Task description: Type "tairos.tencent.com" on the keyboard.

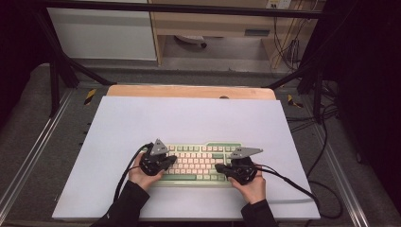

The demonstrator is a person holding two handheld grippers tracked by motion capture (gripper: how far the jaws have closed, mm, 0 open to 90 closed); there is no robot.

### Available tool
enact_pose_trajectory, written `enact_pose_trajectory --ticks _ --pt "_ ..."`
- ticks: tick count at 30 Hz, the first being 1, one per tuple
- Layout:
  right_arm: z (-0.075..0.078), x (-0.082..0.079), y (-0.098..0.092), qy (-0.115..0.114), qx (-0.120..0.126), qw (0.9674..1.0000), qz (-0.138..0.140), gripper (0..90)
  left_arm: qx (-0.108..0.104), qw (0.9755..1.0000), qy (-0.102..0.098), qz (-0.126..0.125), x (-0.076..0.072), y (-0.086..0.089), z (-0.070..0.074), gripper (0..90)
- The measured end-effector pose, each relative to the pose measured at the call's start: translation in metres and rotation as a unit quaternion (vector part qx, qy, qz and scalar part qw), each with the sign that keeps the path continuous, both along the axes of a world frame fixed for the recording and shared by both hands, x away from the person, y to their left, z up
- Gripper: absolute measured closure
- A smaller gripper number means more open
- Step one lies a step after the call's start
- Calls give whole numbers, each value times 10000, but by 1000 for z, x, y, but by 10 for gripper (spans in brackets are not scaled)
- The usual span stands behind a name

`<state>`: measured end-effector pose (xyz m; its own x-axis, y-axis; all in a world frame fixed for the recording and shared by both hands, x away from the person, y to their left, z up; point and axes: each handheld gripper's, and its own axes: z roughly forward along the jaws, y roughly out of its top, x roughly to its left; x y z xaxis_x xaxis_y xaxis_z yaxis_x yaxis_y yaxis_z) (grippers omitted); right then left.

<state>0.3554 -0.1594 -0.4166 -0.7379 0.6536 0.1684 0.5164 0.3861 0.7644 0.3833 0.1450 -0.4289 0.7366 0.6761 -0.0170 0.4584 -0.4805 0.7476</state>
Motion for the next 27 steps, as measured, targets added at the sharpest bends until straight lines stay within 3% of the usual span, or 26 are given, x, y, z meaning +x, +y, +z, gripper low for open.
enact_pose_trajectory --ticks 13,27 --pt "2 -1 -1 -18 39 10000 -9 900 -98 9999 -58 -50 -7 7 7 899" --pt "2 -1 -1 -15 36 10000 -1 900 -168 9998 -87 -21 -22 32 13 898"
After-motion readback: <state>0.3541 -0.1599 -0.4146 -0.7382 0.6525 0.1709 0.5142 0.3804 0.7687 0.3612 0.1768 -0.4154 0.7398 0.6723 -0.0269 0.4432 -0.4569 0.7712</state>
